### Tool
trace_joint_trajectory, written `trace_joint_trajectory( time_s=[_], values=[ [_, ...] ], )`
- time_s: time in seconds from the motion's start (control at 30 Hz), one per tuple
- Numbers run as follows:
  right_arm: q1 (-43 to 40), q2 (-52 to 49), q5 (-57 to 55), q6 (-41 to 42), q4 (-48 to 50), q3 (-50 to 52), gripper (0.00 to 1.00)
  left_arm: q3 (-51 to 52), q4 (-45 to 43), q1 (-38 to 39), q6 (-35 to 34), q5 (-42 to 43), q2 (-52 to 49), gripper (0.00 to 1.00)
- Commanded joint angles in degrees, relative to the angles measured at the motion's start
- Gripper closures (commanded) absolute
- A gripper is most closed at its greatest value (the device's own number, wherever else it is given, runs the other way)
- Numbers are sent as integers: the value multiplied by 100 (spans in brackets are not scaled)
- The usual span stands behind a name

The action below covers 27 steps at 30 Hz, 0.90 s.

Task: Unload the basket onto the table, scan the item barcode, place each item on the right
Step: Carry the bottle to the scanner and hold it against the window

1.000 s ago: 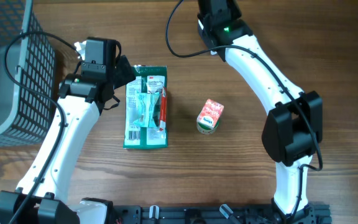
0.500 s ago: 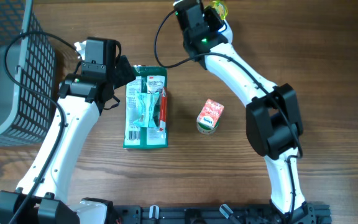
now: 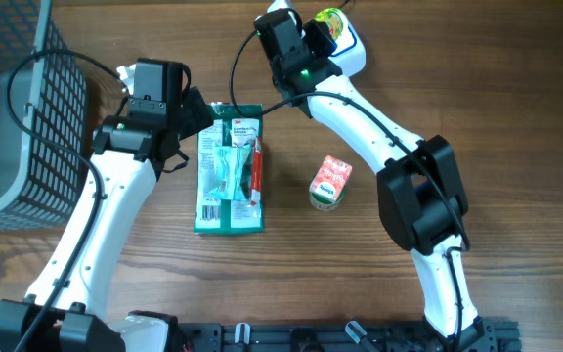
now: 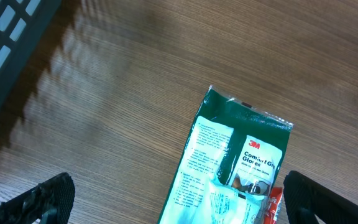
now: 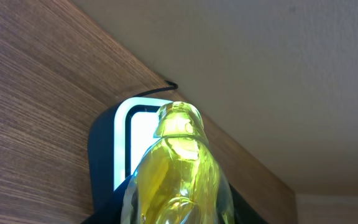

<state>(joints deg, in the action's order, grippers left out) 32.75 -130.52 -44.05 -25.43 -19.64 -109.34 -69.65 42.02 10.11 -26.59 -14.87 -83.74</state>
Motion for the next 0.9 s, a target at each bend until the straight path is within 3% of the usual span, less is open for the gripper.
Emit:
trace_joint_trajectory(
  time_s=[0.0,0.1,0.2,0.3,0.6,0.87],
  values=[
    [7,-221,74,-9,-94,-79,96,20,-15,-26,87,11,-26,0],
    [2,-221,-278,-256,70,-79,96,20,-15,-26,90,11,-26,0],
    [9,-221,-1272,-1370,1003,-79,96,20,-15,-26,90,11,-26,0],
    [7,-221,-1401,-2153,1233,-79,96,20,-15,-26,87,11,-26,0],
    [-42,-225,-793,-1226,538,-79,96,20,-15,-26,87,11,-26,0],
    [-122,-243,-485,-1054,236,-79,96,20,-15,-26,90,11,-26,0]
  ],
)
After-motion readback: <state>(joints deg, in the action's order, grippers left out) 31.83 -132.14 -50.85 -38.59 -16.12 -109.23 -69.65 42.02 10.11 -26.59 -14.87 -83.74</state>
